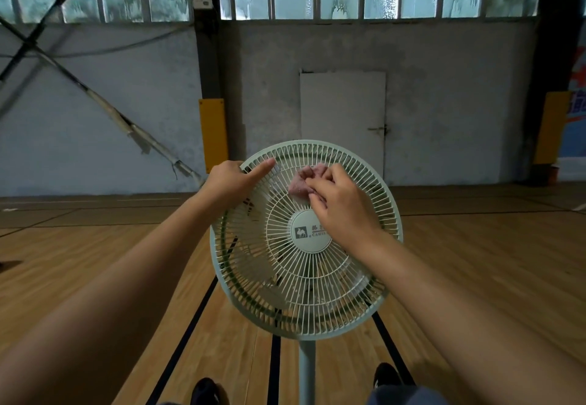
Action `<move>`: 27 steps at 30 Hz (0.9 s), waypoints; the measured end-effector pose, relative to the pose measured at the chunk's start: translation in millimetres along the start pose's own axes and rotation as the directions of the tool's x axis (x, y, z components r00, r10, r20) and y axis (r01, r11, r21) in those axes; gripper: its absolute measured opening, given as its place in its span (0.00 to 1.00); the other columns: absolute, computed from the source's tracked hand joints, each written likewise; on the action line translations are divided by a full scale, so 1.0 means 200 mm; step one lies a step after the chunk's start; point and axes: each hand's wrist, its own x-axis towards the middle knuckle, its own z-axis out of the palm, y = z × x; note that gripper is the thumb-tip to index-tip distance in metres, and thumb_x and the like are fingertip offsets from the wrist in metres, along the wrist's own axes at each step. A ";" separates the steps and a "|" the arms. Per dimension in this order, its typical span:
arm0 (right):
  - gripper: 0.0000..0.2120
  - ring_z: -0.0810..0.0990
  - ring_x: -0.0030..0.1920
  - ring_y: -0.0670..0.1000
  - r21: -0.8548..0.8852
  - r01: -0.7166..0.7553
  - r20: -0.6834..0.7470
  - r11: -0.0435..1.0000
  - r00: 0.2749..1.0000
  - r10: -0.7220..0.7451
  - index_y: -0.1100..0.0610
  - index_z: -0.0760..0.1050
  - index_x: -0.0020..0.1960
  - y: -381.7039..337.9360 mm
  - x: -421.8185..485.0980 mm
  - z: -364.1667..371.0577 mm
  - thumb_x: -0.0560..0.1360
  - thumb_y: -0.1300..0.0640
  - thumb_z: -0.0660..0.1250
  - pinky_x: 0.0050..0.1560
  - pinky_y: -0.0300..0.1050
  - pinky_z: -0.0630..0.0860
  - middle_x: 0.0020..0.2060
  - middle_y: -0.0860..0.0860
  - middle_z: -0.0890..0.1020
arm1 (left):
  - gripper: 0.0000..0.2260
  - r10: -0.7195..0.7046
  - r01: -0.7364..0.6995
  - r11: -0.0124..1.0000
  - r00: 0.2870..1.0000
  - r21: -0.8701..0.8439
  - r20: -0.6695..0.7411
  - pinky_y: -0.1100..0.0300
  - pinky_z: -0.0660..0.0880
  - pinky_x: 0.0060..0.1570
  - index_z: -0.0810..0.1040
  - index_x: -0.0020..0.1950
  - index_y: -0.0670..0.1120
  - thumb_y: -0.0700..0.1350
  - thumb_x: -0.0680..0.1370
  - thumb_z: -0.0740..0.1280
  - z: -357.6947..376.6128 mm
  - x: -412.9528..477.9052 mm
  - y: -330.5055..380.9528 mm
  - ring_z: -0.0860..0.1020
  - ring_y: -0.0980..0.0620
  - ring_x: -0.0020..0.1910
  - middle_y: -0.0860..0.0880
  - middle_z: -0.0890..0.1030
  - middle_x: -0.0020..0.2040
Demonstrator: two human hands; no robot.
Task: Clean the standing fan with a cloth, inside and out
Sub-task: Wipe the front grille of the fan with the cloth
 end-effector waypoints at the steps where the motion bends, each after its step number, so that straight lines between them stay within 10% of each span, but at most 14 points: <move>1: 0.09 0.75 0.46 0.47 -0.006 -0.004 -0.016 1.000 1.000 0.004 0.55 0.81 0.62 0.00 0.04 0.00 0.82 0.56 0.69 0.43 0.38 0.78 0.55 0.51 0.75 | 0.54 0.002 -0.002 1.000 1.000 -0.001 -0.002 0.67 0.72 0.20 0.83 0.44 0.47 0.94 0.50 0.55 0.00 0.00 -0.01 0.83 0.59 0.26 0.59 0.83 0.28; 21: 0.12 0.77 0.64 0.53 -0.016 0.018 0.004 1.000 1.000 -0.018 0.55 0.81 0.64 0.00 0.01 0.00 0.81 0.58 0.69 0.67 0.56 0.79 0.61 0.53 0.78 | 0.54 0.005 -0.003 1.000 0.999 0.028 -0.052 0.52 0.85 0.35 0.84 0.43 0.50 0.94 0.53 0.46 -0.03 -0.05 -0.02 0.86 0.47 0.34 0.48 0.86 0.36; 27: 0.09 0.79 0.58 0.52 -0.013 0.077 0.043 0.997 0.996 -0.077 0.56 0.81 0.59 -0.01 -0.16 -0.01 0.80 0.57 0.69 0.61 0.50 0.80 0.57 0.52 0.78 | 0.55 0.001 -0.001 1.000 1.000 0.027 -0.017 0.48 0.87 0.39 0.84 0.45 0.49 0.94 0.51 0.46 -0.03 -0.06 0.00 0.87 0.46 0.36 0.46 0.87 0.38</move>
